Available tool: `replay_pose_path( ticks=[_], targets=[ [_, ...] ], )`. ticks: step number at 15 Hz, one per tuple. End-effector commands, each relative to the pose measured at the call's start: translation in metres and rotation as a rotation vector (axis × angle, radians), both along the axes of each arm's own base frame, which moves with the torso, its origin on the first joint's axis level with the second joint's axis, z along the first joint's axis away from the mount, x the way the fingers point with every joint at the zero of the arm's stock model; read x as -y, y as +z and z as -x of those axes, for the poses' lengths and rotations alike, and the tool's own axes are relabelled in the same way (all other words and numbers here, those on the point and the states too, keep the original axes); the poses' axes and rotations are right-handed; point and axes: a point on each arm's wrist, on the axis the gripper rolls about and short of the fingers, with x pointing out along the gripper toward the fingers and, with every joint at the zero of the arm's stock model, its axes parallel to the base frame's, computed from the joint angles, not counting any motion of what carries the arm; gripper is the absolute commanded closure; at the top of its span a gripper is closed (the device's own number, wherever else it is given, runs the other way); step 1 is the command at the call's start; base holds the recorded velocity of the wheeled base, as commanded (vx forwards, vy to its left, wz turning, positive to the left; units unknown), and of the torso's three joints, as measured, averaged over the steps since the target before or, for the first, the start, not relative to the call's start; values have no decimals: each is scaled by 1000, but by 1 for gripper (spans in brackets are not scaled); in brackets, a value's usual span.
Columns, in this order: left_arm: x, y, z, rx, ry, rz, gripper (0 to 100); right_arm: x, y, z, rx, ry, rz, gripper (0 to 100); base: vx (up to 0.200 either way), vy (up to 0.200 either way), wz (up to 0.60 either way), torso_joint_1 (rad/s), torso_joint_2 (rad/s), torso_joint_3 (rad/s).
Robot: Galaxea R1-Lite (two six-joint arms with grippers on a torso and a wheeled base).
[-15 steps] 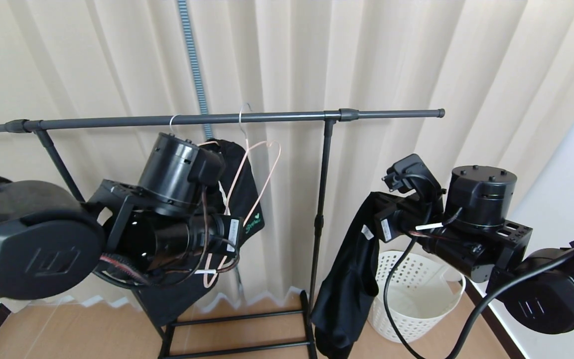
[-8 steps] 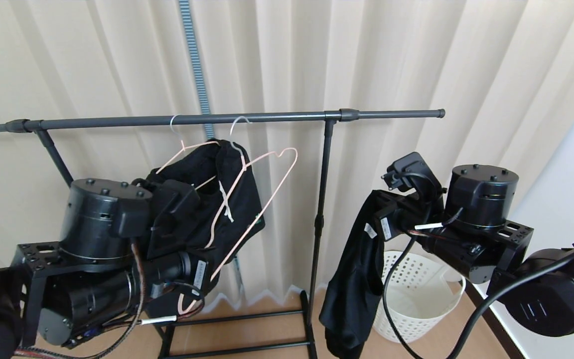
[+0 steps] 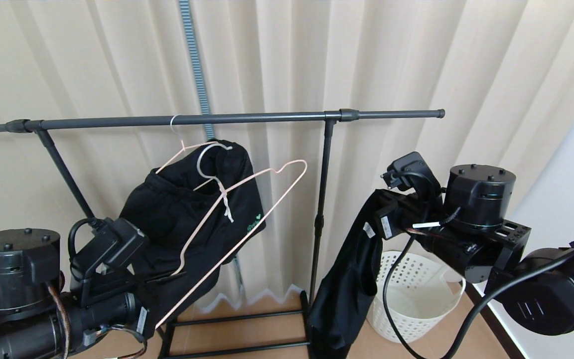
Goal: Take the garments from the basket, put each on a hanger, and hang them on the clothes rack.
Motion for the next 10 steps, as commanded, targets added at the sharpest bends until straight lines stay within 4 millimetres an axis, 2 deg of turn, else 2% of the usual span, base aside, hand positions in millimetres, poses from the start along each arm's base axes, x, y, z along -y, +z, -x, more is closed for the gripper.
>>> replay_pose_path(
  ticks=[1, 10],
  targets=[
    [-7, -7, 6, -24, -10, 4, 100, 0, -1, 0, -1, -7, 6, 100, 0, 0, 0, 0, 0, 0],
    [-10, -14, 20, -12, -117, 45, 100, -4, 4, 0, 32, -118, 30, 100, 0, 0, 0, 0, 0, 0]
  ],
)
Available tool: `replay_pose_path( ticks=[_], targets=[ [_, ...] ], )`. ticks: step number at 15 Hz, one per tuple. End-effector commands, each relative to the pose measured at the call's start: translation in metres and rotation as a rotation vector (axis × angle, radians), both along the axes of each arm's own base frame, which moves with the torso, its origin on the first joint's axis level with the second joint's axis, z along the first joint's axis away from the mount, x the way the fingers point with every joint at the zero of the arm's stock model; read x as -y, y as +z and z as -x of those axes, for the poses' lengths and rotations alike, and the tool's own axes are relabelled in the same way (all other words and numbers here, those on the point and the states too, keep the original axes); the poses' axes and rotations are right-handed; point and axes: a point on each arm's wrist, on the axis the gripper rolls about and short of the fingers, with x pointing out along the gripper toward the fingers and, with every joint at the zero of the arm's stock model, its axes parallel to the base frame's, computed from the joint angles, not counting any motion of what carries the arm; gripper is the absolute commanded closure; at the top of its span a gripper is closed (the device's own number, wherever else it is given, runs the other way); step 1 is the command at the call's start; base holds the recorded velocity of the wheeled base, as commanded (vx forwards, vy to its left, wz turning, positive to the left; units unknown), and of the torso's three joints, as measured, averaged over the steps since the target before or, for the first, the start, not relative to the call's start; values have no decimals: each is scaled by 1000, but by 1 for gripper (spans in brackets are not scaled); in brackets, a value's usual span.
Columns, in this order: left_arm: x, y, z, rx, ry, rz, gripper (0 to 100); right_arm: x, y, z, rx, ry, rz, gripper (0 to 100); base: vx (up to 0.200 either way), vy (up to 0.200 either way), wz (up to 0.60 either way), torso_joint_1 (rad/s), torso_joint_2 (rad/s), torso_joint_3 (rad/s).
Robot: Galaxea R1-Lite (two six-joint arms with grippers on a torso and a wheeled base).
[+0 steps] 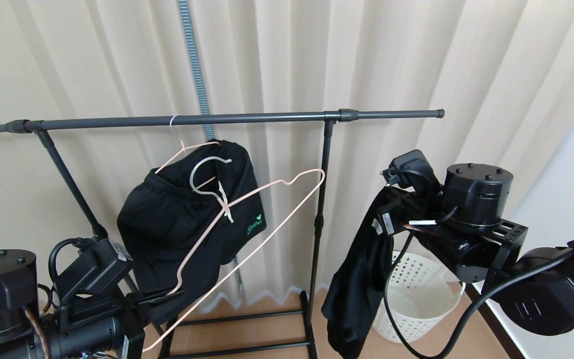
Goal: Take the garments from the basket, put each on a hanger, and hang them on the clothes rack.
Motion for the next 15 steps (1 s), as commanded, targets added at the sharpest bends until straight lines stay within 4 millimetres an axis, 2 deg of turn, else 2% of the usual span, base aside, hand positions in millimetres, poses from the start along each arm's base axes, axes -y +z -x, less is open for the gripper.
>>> replay_pose_path(
  ticks=[1, 6, 11, 15],
  targets=[
    [-1, -5, 2, -21, -2, -5, 100, -1, 1, -1, 5, 0, -2, 100, 0, 0, 0, 0, 0, 0],
    [-1, -15, 7, -22, -65, -34, 100, -18, 1, -6, 29, -100, 11, 100, 0, 0, 0, 0, 0, 0],
    [-1, -23, 17, -28, -146, -54, 100, -24, 0, -14, 54, -154, 0, 100, 0, 0, 0, 0, 0, 0],
    [1, -26, 19, -48, -174, -50, 100, -39, 0, -4, 70, -125, -12, 100, 0, 0, 0, 0, 0, 0]
  ],
)
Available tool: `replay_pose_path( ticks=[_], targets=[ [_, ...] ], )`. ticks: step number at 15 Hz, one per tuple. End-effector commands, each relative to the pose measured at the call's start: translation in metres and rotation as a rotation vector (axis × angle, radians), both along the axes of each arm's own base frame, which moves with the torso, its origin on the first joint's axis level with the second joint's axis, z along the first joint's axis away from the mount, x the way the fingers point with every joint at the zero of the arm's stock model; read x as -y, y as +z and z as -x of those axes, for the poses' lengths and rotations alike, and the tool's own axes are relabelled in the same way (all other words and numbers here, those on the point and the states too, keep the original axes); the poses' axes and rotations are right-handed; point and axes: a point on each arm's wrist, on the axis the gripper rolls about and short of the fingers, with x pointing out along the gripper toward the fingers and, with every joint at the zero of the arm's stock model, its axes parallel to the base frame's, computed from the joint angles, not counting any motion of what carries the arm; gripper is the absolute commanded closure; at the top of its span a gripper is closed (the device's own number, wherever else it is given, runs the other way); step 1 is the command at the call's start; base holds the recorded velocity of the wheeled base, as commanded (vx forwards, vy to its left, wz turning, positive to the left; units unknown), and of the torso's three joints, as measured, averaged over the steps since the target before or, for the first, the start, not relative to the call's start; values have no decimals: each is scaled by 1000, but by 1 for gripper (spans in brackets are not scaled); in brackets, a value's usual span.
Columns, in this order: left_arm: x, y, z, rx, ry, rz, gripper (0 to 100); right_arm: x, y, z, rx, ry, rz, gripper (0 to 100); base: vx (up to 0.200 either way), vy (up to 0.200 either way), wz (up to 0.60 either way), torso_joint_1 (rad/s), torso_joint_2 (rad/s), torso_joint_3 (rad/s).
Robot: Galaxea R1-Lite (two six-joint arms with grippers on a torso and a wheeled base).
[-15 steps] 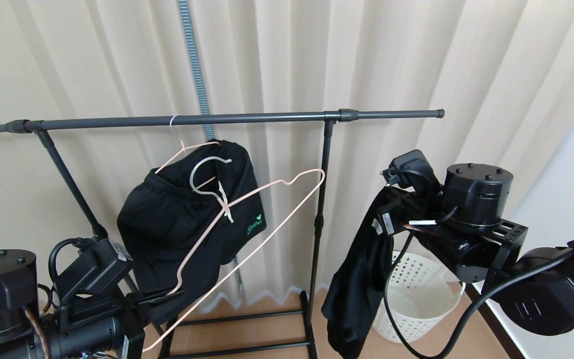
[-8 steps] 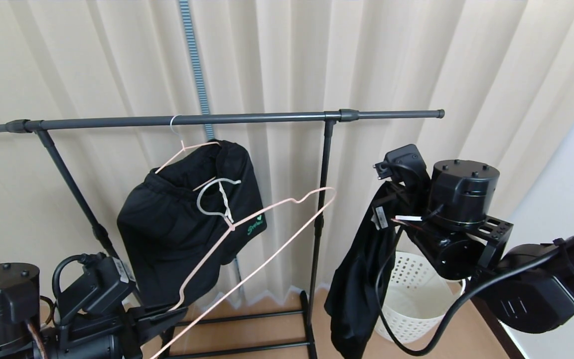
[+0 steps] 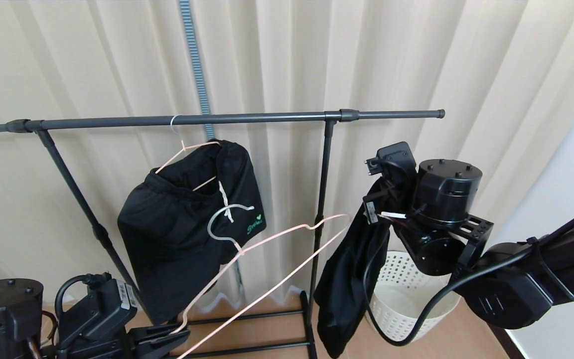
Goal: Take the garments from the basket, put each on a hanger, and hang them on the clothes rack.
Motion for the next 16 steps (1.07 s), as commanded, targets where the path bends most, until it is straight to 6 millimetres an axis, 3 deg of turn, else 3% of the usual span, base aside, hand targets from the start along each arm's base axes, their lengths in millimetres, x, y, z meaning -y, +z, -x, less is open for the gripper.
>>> replay_pose_path(
  ticks=[1, 16],
  targets=[
    [2, -3, -1, -18, -12, -6, 100, -12, -2, 8, -5, 29, 2, 100, 0, 0, 0, 0, 0, 0],
    [5, -8, -10, -29, -5, -3, 100, -42, -7, 40, -16, 107, -7, 100, 0, 0, 0, 0, 0, 0]
  ],
)
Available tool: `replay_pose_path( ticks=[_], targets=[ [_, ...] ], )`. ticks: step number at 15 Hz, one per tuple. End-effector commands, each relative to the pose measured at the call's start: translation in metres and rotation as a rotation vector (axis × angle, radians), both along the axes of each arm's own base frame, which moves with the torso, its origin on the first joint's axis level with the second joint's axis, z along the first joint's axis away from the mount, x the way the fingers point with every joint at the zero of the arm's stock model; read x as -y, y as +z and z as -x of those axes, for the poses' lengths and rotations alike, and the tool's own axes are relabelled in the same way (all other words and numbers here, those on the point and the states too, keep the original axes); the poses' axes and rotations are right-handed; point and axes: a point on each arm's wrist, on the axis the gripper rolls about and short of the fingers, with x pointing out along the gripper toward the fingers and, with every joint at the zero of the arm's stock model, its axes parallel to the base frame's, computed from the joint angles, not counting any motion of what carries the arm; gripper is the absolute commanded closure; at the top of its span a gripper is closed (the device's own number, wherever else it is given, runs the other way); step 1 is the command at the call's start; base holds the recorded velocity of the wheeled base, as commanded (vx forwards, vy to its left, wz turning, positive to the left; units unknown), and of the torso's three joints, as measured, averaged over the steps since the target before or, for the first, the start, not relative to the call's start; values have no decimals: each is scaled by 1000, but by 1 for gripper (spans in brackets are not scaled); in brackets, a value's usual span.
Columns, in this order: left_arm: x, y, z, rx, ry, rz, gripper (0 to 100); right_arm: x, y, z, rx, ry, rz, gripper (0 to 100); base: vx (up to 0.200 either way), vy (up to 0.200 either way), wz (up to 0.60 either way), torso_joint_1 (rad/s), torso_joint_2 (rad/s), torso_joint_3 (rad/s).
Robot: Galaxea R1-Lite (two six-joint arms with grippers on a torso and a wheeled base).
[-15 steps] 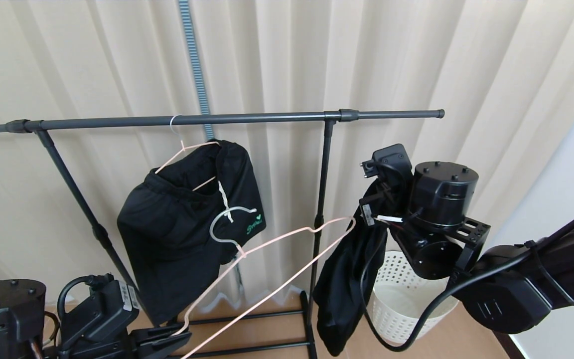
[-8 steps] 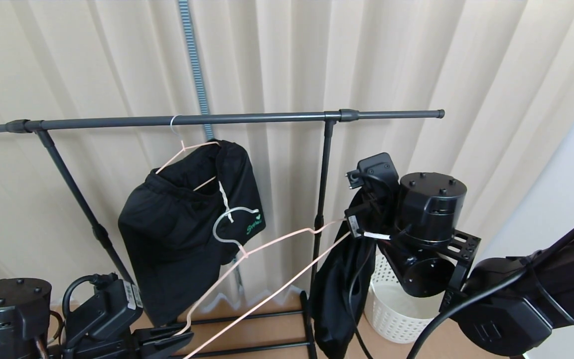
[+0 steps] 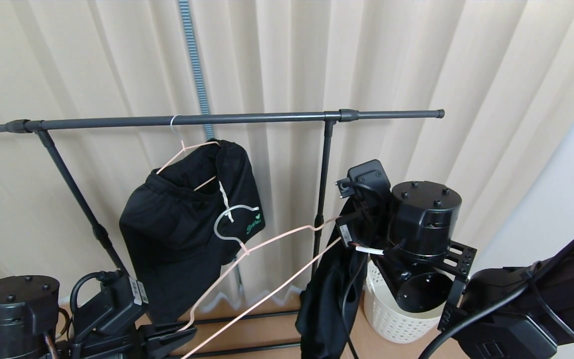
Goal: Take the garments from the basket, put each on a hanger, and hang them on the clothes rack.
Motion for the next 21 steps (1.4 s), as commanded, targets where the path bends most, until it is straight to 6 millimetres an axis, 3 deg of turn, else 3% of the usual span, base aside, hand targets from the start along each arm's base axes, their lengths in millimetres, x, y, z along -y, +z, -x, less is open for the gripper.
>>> replay_pose_path(
  ticks=[1, 9, 21],
  targets=[
    [1, -4, -2, -21, -1, -7, 100, -1, 0, 1, 1, 3, -2, 100, 0, 0, 0, 0, 0, 0],
    [2, -1, -5, 5, 1, 2, 100, -14, 0, 17, -1, 35, -13, 100, 0, 0, 0, 0, 0, 0],
    [1, -1, -4, -1, 7, 5, 100, -36, 2, 63, -4, 173, -10, 100, 0, 0, 0, 0, 0, 0]
  ],
)
